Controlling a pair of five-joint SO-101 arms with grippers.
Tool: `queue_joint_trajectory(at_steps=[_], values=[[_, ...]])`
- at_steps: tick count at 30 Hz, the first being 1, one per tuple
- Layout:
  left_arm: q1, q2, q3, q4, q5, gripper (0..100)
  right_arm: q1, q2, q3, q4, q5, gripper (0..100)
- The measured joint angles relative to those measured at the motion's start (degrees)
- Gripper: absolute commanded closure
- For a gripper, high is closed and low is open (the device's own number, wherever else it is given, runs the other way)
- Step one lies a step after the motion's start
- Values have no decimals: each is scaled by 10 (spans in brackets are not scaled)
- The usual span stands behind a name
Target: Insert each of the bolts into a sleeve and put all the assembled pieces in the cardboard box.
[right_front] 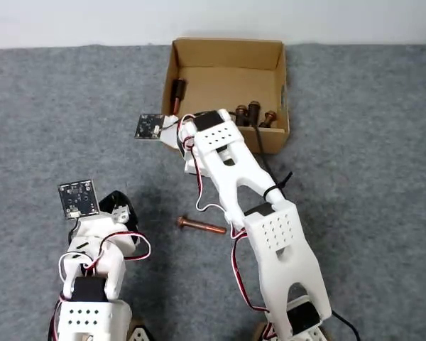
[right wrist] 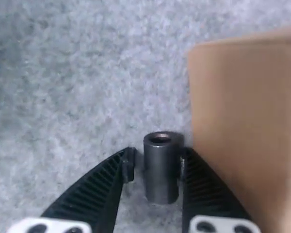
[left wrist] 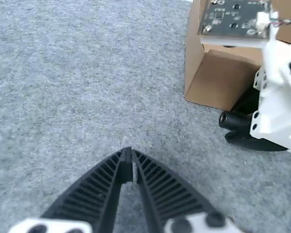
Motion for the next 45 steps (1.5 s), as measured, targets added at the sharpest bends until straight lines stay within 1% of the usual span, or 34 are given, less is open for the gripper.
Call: queue_joint_trajectory(at_steps=[2, 3, 6, 8, 10, 14, 19, 26, 31, 33, 36, 39, 41, 45], values=[[0, 0, 0, 0, 0, 995, -1, 10, -9, 0, 1, 856], [0, 0, 0, 0, 0, 995, -2, 13, -11, 0, 1, 881], [0, 0, 0, 0, 0, 995, -4, 15, -16, 6, 1, 997], [0, 0, 0, 0, 0, 995, -8, 19, -28, 16, 1, 972], [0, 0, 0, 0, 0, 995, -9, 19, -30, 32, 0, 993], [0, 0, 0, 0, 0, 995, -13, 17, -45, 69, -11, 990], [0, 0, 0, 0, 0, 994, -28, 11, -68, 145, -88, 990], [0, 0, 0, 0, 1, 994, -33, -7, -150, 272, -214, 990], [0, 0, 0, 0, 44, 993, -27, -40, -180, 280, -301, 990], [13, 0, 0, 6, 48, 993, -25, -63, -182, 280, -340, 990], [35, 0, 0, 54, 47, 993, -20, -103, -183, 280, -404, 990], [32, 0, -4, 100, 52, 992, -10, -160, -167, 280, -447, 990], [29, 0, -29, 139, 51, 992, -4, -208, -133, 280, -471, 990], [31, 0, -113, 215, 96, 992, 18, -319, -25, 280, -533, 990]])
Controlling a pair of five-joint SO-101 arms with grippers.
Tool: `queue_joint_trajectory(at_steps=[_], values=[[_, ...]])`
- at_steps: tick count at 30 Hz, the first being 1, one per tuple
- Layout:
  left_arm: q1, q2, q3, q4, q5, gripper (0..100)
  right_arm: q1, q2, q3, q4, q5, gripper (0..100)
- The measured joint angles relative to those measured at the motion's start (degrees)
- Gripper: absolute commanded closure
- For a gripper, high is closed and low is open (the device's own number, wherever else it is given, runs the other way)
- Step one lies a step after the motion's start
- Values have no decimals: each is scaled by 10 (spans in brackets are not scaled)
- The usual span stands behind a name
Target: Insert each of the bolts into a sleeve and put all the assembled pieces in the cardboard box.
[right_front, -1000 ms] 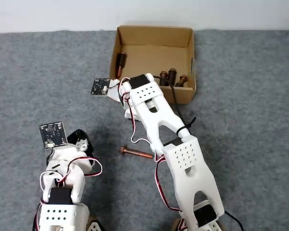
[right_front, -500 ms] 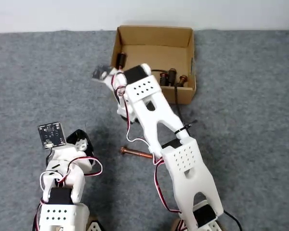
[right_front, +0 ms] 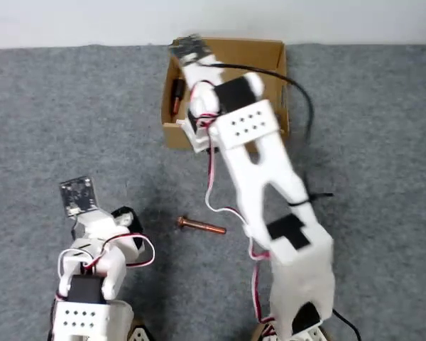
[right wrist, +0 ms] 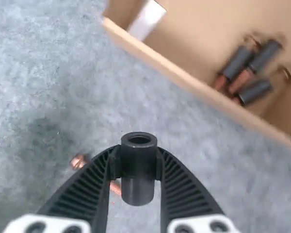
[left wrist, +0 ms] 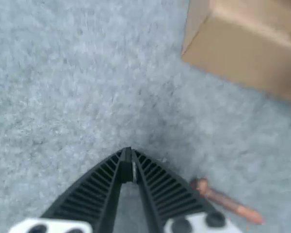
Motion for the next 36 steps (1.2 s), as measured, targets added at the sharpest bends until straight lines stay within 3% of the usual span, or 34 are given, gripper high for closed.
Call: queue_joint_trajectory(at_steps=[7, 22, 27, 36], values=[[69, 0, -98, 79, 26, 993, 92, -197, 221, 0, -76, 990], [144, 12, -147, 82, 49, 994, 272, -512, 536, 0, -91, 990], [186, 123, -252, 107, 63, 994, 319, -593, 633, -4, -91, 990], [244, 420, -460, 195, 200, 992, 330, -725, 746, -9, -91, 990]])
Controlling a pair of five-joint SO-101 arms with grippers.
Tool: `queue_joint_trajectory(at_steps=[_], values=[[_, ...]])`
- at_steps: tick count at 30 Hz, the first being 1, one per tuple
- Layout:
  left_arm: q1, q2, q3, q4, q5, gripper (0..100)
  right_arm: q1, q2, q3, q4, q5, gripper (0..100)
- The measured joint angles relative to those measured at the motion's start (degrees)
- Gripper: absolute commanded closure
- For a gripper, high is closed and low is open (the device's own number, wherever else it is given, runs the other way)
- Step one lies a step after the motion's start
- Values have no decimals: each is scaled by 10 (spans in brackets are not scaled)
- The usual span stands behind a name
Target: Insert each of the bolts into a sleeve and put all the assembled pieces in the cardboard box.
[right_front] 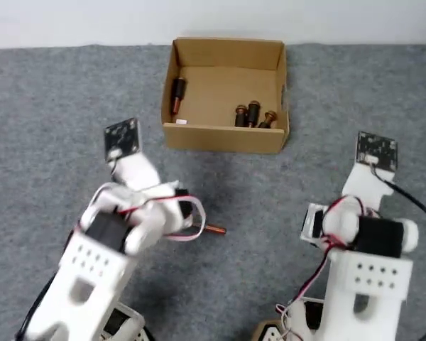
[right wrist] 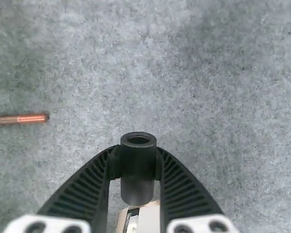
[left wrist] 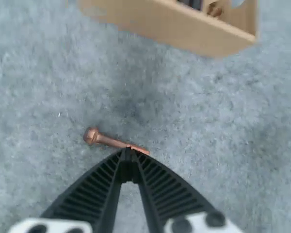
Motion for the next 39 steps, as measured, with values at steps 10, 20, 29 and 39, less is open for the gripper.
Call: queue_joint_trajectory(at_steps=[10, 20, 29, 39], values=[[4, 236, -76, 1, 52, 834, 0, -69, 11, 0, 0, 990], [11, 330, -76, 1, 64, 824, 0, -75, 11, 0, 0, 990], [4, 414, -77, -32, 65, 824, 0, -75, 11, -19, 0, 990], [-13, 498, -88, -101, 66, 825, 0, -75, 11, -24, 0, 990]])
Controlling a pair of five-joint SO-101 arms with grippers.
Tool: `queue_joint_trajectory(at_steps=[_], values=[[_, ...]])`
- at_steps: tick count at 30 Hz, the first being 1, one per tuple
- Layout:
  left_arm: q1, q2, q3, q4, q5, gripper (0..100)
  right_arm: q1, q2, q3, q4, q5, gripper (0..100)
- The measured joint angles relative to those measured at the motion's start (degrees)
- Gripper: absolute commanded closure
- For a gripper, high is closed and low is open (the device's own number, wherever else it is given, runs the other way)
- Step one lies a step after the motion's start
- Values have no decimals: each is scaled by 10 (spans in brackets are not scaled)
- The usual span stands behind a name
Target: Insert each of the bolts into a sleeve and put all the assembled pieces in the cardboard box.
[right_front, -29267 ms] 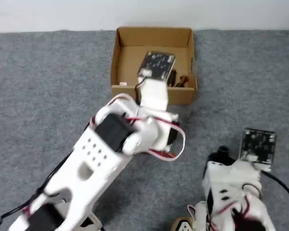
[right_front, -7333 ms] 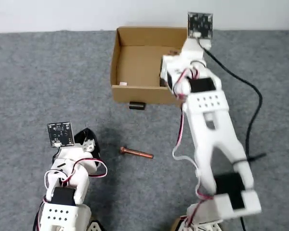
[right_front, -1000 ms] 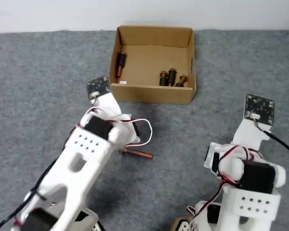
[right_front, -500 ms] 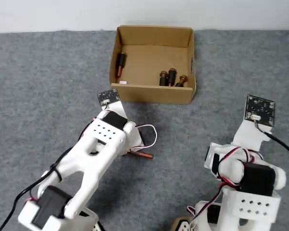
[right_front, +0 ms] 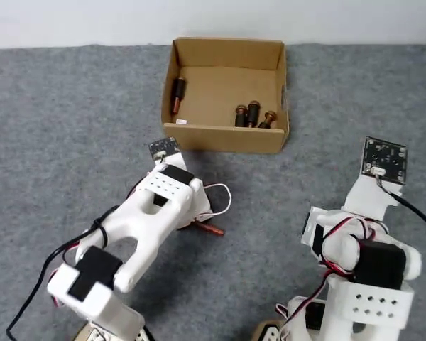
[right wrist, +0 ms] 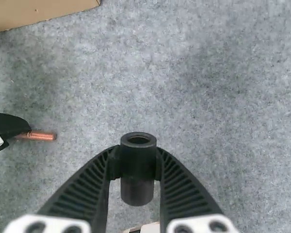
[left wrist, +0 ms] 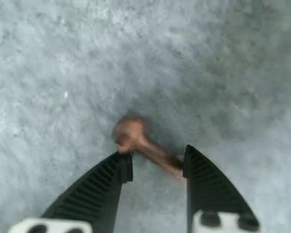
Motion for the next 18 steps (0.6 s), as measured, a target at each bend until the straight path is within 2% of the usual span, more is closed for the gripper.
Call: queue_joint_trajectory(at_steps=[5, 10, 14, 18], values=[[-25, 21, 0, -25, 0, 836, 0, 0, 0, 0, 0, 990], [-28, 39, -26, -25, 0, 998, 0, 1, 0, 0, 0, 990], [-35, 42, -50, -26, 1, 996, 0, 1, 0, 0, 0, 990], [-47, 44, -85, 7, -1, 997, 0, 1, 0, 0, 0, 990]])
